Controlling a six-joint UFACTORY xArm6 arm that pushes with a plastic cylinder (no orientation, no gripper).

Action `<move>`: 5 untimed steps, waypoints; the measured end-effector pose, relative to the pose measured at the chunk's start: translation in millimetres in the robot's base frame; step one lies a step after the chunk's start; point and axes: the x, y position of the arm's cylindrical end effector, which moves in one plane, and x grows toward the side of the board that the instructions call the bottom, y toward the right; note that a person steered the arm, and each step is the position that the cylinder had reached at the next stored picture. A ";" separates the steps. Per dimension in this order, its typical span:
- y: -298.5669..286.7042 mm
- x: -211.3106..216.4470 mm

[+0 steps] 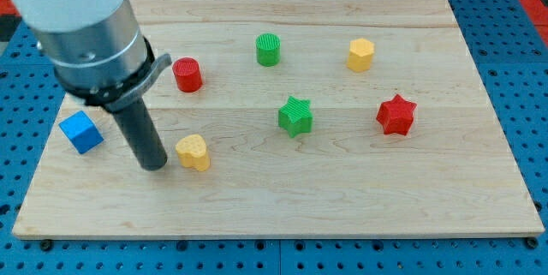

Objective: Push the yellow heart towards the bottom center of the board

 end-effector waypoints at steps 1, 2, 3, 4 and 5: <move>56.9 -30.3; 130.9 -22.8; 134.7 -23.0; 84.3 -31.2; 38.8 -31.2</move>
